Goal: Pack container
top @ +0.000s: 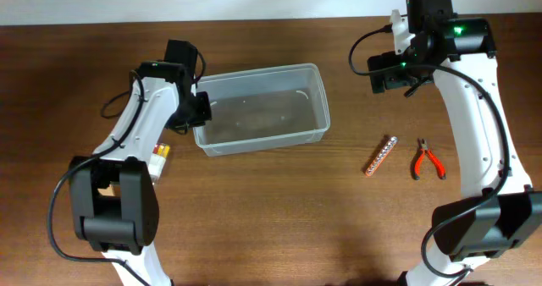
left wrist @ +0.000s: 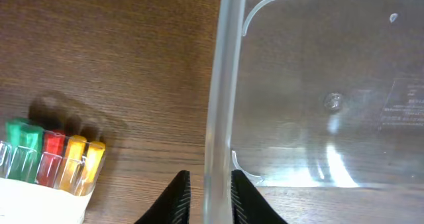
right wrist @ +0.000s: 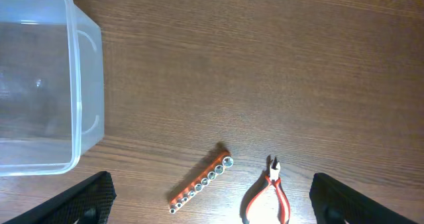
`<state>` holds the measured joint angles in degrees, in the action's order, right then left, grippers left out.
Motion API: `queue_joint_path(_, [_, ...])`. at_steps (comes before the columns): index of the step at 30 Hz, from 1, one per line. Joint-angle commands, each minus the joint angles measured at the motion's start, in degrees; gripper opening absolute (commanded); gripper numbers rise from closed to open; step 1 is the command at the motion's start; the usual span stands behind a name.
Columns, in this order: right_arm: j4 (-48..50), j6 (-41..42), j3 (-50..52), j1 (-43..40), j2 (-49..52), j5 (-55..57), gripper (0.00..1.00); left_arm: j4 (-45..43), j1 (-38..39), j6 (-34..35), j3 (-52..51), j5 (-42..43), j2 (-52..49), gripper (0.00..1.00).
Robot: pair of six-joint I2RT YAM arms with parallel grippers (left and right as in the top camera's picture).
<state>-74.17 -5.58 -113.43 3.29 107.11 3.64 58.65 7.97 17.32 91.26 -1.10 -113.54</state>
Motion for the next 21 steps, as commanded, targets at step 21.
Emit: queue_joint_path(21, [0.0, 0.0, -1.1, -0.8, 0.0, -0.1, 0.99, 2.3, -1.5, -0.8, 19.1, -0.2, 0.9, 0.59])
